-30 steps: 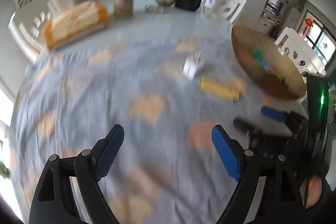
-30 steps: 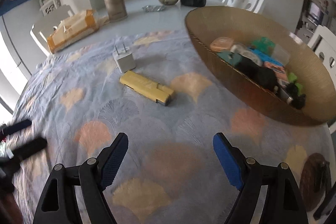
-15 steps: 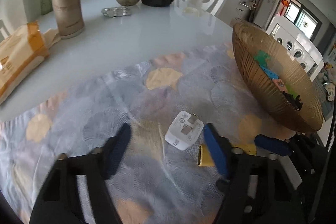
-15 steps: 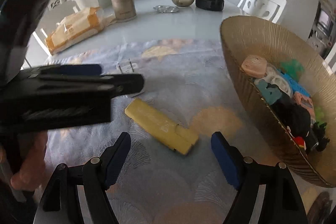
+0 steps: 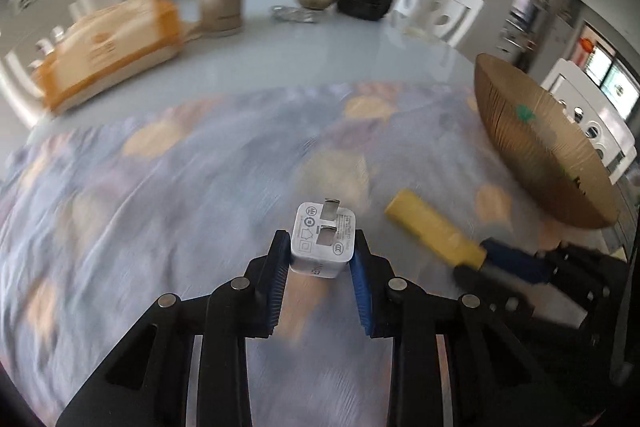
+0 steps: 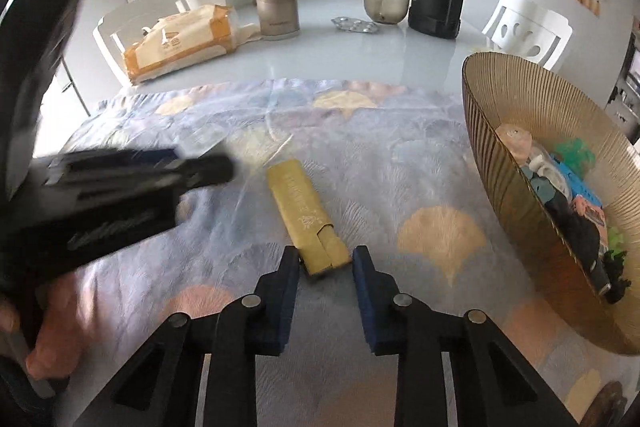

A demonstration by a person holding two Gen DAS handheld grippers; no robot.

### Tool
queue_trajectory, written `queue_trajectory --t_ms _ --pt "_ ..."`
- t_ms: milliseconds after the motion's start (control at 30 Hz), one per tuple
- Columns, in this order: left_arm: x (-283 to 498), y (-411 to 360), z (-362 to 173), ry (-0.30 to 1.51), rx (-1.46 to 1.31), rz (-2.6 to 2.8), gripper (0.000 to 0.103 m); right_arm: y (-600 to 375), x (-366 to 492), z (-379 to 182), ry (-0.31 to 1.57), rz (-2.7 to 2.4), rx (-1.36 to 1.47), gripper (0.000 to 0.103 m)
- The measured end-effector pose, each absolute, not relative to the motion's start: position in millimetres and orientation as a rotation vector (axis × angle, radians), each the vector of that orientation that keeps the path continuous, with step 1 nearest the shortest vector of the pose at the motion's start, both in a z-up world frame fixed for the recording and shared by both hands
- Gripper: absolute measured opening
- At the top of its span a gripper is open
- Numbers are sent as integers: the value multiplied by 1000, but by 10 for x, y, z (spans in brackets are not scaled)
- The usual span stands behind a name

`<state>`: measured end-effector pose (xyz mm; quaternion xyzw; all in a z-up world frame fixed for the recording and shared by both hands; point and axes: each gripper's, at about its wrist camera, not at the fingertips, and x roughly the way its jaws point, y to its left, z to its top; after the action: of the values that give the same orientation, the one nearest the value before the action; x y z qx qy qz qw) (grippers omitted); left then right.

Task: Organize rigid objects
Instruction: 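Grasp the white charger plug with left tool while right tool grasps yellow lighter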

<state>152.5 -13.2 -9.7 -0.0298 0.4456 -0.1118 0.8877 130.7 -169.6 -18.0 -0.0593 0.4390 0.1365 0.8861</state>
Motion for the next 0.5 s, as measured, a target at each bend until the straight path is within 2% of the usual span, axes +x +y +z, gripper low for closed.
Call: queue_trajectory --t_ms 300,500 --pt "584 155 19 880 -134 -177 27 -1783 467 -152 971 335 -56 26" --pt "338 272 -23 815 -184 -144 27 -1801 121 -163 976 369 -80 27"
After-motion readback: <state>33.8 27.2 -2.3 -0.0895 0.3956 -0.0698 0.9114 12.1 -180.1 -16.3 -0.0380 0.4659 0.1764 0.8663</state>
